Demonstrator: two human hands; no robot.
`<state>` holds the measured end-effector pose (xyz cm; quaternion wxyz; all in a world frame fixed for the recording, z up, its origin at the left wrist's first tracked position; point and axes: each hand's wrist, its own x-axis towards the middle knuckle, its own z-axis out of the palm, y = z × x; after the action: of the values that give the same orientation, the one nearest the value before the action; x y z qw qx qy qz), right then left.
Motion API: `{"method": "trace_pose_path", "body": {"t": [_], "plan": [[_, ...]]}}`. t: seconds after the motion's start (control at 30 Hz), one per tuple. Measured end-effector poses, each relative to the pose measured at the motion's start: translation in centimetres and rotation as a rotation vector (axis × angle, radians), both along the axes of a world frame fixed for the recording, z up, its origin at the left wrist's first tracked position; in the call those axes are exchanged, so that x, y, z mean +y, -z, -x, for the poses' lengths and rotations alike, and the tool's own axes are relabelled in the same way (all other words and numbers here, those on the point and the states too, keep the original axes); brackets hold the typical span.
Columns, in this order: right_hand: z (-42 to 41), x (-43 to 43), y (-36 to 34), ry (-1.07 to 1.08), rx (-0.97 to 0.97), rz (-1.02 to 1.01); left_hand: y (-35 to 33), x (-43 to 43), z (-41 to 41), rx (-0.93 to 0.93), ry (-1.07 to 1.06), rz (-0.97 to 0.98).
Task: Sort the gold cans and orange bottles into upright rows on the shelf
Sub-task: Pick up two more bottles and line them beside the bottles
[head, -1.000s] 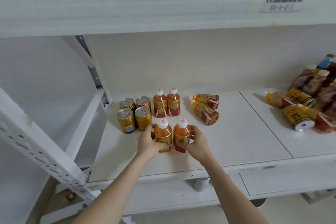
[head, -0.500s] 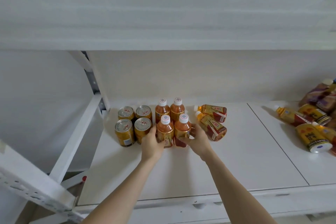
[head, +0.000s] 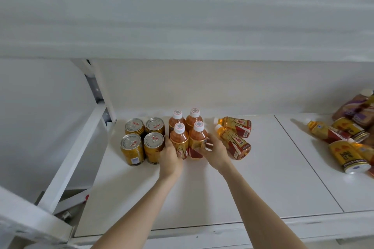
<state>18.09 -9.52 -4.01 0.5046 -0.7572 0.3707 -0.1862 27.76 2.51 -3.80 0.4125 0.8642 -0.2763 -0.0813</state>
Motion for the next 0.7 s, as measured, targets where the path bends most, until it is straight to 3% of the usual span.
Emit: {"method": "trace_pose_path", "body": {"t": [0.2,0.47,0.7], "plan": [[-0.2,1.6,-0.5,-0.022,0.052,0.154,0.1,0.3,0.8,-0.028,0.02,-0.058],[2.6,3.4,-1.0,-0.058,0.246,0.367,0.9,3.6,2.1,-0.237,0.174,-0.019],[6.4,4.8,-0.9,-0.028,0.41,0.628,0.1,6.0,4.1,-0.341,0.294,-0.127]]}}
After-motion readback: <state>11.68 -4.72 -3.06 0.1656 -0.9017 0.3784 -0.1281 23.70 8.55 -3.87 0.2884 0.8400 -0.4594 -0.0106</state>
